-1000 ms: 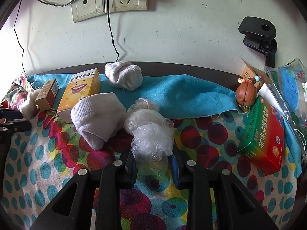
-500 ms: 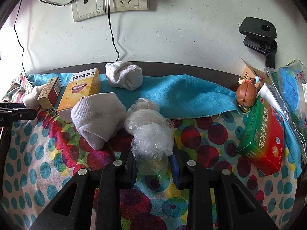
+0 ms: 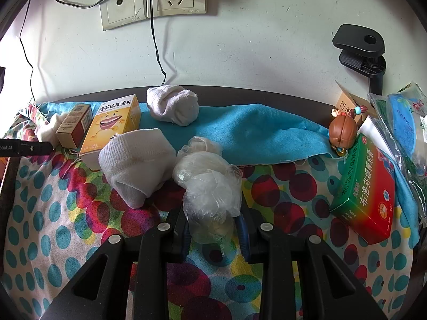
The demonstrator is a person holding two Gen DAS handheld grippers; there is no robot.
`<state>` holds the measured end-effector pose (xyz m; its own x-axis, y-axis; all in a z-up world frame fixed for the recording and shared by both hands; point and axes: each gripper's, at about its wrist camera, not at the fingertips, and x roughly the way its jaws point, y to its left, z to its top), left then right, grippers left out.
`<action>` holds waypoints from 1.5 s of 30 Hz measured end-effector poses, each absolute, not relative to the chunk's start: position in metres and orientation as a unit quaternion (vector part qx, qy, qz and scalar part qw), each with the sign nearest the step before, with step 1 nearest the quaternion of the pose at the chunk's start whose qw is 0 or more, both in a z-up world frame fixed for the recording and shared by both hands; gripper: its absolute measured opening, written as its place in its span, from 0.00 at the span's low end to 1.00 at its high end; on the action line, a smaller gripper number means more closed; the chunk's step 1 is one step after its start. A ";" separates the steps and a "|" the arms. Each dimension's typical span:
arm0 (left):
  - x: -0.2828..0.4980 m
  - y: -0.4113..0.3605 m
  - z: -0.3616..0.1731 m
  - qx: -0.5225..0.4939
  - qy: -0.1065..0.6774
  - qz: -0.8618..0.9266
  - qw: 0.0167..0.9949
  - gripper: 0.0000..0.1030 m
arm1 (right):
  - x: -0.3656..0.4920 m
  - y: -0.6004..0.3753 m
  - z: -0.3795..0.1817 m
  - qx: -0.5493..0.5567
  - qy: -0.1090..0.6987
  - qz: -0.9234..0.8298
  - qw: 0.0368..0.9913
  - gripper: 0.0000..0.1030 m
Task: Organize objects
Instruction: 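Reach the left gripper to the white plastic bag ball and grasp it, then carry the plastic bag ball into the basin and open the left gripper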
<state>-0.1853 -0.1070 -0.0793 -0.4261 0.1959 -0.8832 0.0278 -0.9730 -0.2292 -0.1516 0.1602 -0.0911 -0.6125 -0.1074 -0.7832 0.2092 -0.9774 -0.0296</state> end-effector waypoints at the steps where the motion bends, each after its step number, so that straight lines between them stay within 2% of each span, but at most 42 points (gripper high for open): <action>1: -0.185 -0.106 -0.080 -0.532 -0.106 0.838 0.051 0.17 | -0.152 0.159 -0.091 0.431 0.059 -0.896 0.088 0.28; 7: -0.173 -0.093 -0.074 -0.516 -0.057 0.853 0.047 0.17 | -0.152 0.158 -0.091 0.431 0.060 -0.896 0.088 0.28; 17: -0.146 -0.074 -0.067 -0.512 -0.038 0.855 0.071 0.17 | -0.149 0.159 -0.091 0.431 0.062 -0.896 0.087 0.27; 24: -0.114 -0.073 -0.059 -0.495 -0.017 0.867 0.054 0.17 | -0.148 0.159 -0.091 0.431 0.063 -0.896 0.087 0.27; 34: -0.050 -0.074 -0.031 -0.462 -0.002 0.887 0.005 0.17 | -0.149 0.164 -0.094 0.430 0.069 -0.896 0.084 0.27; 45: -0.016 -0.058 -0.028 -0.470 -0.029 0.882 0.035 0.17 | -0.150 0.167 -0.096 0.428 0.076 -0.897 0.081 0.27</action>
<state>-0.0163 -0.0580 -0.0280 -0.5564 0.0883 -0.8262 -0.0346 -0.9959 -0.0831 -0.1498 0.1675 -0.0959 -0.6198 -0.0799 -0.7807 0.2107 -0.9752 -0.0674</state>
